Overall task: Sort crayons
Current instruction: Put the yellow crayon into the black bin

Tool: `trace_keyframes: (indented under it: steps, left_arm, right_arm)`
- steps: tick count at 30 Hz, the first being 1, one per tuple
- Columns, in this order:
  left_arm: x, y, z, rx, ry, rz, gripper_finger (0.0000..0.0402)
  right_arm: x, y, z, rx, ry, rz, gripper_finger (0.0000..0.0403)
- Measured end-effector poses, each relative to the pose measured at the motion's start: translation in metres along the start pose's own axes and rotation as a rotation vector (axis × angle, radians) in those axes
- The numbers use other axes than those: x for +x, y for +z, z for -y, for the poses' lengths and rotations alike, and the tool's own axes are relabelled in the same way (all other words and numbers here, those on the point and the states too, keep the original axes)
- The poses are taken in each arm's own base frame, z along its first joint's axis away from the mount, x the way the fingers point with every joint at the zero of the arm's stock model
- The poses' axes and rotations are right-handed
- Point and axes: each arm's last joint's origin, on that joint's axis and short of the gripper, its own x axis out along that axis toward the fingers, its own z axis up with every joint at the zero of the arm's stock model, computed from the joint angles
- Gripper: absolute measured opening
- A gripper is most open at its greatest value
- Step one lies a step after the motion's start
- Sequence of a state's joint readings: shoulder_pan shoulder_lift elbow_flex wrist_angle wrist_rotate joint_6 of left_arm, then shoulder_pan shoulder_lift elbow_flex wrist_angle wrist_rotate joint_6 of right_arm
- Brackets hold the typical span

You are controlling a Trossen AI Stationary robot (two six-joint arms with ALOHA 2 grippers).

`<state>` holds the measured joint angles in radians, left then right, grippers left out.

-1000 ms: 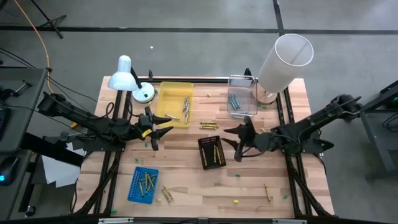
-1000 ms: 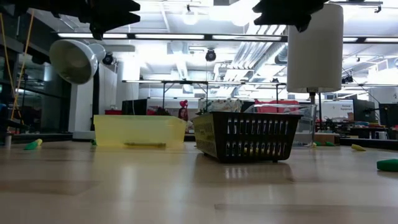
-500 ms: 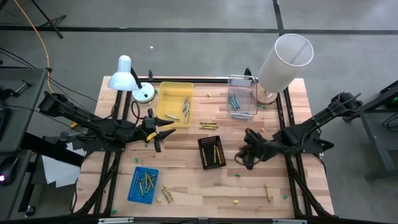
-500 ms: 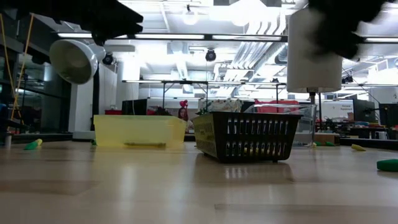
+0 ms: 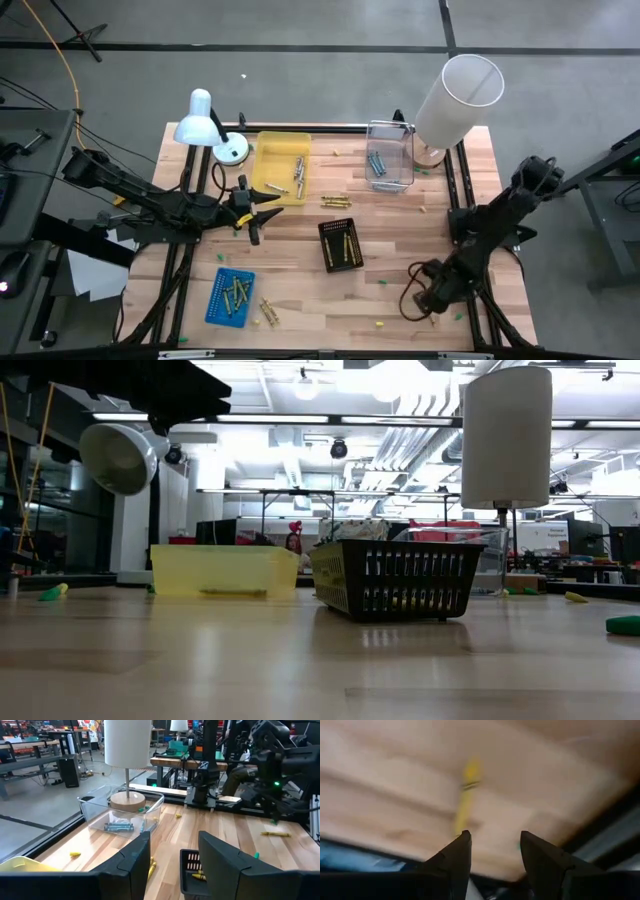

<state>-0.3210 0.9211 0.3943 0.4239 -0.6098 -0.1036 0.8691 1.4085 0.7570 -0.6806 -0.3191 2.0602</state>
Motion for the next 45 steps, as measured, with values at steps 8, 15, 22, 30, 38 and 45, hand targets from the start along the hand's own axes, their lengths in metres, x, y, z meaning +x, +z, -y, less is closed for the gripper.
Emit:
trace_keyframes:
  steps: [8, 15, 22, 30, 38, 45]
  left_arm:
    - [0.0, 0.0, 0.0, 0.006, 0.0, 0.0, 0.0154]
    - [0.0, 0.0, 0.0, 0.027, 0.0, 0.0, 0.0154]
    - [0.0, 0.0, 0.0, 0.028, 0.0, -0.001, 0.0154]
    - [0.0, 0.0, 0.0, 0.028, 0.0, -0.001, 0.0154]
    - [0.0, 0.0, -0.001, 0.03, 0.029, 0.002, 0.0154]
    - [0.0, 0.002, -0.004, 0.016, 0.158, 0.031, 0.0154]
  right_arm:
    - [0.02, 0.002, -0.015, -0.001, 0.038, 0.002, 0.0163]
    - [0.042, 0.006, -0.02, -0.015, -0.039, -0.013, 0.0163]
    - [0.047, 0.009, -0.024, -0.025, -0.038, -0.022, 0.0163]
    - [0.047, 0.011, -0.022, -0.074, -0.057, 0.007, 0.0107]
    - [0.048, 0.013, -0.018, -0.19, -0.09, 0.016, 0.0017]
    - [0.038, 0.01, -0.023, -0.323, -0.06, 0.048, 0.0005]
